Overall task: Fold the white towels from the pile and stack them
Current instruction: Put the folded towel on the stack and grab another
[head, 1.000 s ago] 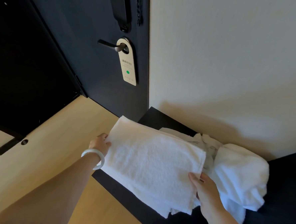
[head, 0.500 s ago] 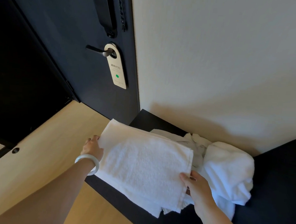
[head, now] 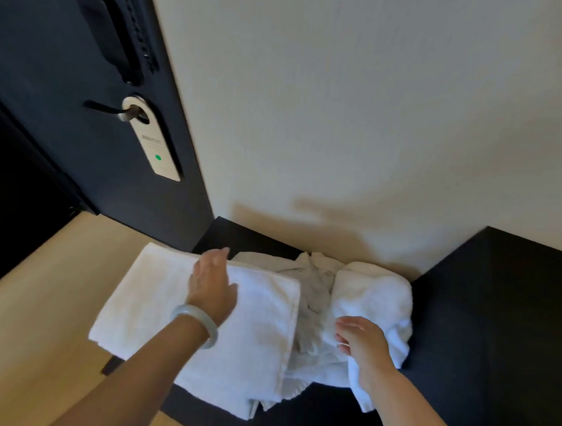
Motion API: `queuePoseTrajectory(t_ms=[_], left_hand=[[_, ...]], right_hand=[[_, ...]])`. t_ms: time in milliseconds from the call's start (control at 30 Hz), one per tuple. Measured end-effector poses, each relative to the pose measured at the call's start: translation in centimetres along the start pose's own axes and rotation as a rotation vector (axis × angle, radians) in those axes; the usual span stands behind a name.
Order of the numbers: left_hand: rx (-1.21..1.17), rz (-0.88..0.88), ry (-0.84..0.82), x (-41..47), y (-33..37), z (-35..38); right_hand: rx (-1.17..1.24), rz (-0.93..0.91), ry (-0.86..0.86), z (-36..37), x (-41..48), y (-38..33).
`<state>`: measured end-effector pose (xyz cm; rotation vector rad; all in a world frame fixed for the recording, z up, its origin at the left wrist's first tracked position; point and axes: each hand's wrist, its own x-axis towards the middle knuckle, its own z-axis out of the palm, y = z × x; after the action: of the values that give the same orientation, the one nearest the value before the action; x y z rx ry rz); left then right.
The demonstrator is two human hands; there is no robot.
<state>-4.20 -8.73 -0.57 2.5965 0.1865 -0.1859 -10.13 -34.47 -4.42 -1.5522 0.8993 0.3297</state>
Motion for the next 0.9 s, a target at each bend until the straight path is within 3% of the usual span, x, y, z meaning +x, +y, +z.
queuePoseTrajectory(t_ms=[100, 200, 333, 433, 600, 767, 900], left_hand=[[-0.144, 0.237, -0.041, -1.6, 5.7, 3.8], [-0.229, 0.32, -0.192, -2.5, 9.4, 8.0], [-0.317, 0.112, -0.448, -2.4, 11.6, 13.6], [-0.443, -0.123, -0.544, -2.0, 12.2, 16.6], [-0.708, -0.49, -0.598, -1.4, 11.0, 19.7], [-0.906, -0.61, -0.649, -1.5, 10.9, 20.1], [-1.307, -0.679, -0.551, -1.8, 12.2, 18.0]], right_hand=[[-0.128, 0.024, 0.124, -1.8, 1.8, 0.2], [-0.295, 0.092, 0.24, -3.4, 3.7, 0.3], [-0.45, 0.078, 0.288, -4.0, 6.0, 0.4], [-0.441, 0.131, 0.287, -3.5, 7.7, 0.5], [-0.213, 0.212, 0.336, -2.9, 11.6, 1.4], [0.066, 0.197, 0.197, -1.7, 11.7, 1.8], [0.249, 0.033, 0.095, -2.1, 6.9, -2.4]])
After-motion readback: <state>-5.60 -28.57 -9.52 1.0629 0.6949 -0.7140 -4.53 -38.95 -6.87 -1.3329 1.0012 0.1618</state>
